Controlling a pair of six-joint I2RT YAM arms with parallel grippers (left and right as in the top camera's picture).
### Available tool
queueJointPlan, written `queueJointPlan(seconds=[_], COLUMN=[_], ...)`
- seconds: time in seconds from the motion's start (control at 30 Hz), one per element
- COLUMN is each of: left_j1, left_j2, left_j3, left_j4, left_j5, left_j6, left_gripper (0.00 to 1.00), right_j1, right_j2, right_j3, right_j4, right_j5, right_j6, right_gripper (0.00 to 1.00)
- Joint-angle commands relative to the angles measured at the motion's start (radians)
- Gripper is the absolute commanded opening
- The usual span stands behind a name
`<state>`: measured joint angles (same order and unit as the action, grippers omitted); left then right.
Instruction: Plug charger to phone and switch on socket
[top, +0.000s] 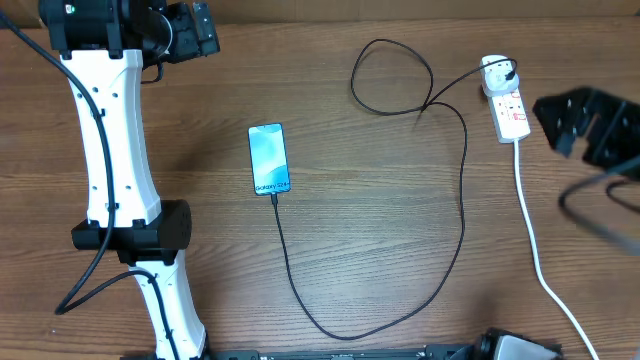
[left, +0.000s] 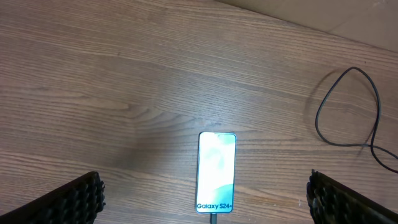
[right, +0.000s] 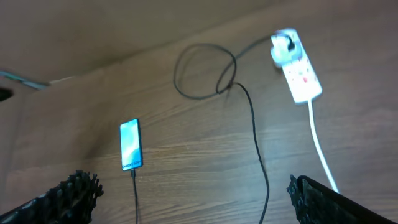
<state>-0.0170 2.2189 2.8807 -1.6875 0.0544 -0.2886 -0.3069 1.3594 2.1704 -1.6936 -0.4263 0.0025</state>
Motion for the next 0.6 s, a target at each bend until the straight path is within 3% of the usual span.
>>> queueJointPlan(seconds=[0.0,0.2,0.57], left_j1=[0.003,0.003,0.003], left_j2=[-0.021,-0.021,-0.021], left_j3=[0.014,0.014,0.014], left_j4=[-0.002,-0.002,-0.002], left_j5=[-0.013,-0.013,-0.013], left_j6=[-0.004,-0.004,-0.004], left_gripper=[1.0,0.99,1.0], right_j1=[0.085,0.258,0.324], right_j2=[-0.089,-0.256,-0.709], right_j3=[-0.029,-0.253,-1.123], right_j4=[0.045,0.295,1.01], right_j5=[0.093,0.27,0.269], right_j6=[-0.041,-0.04,-0.026], right_gripper=[1.0,1.0,1.0])
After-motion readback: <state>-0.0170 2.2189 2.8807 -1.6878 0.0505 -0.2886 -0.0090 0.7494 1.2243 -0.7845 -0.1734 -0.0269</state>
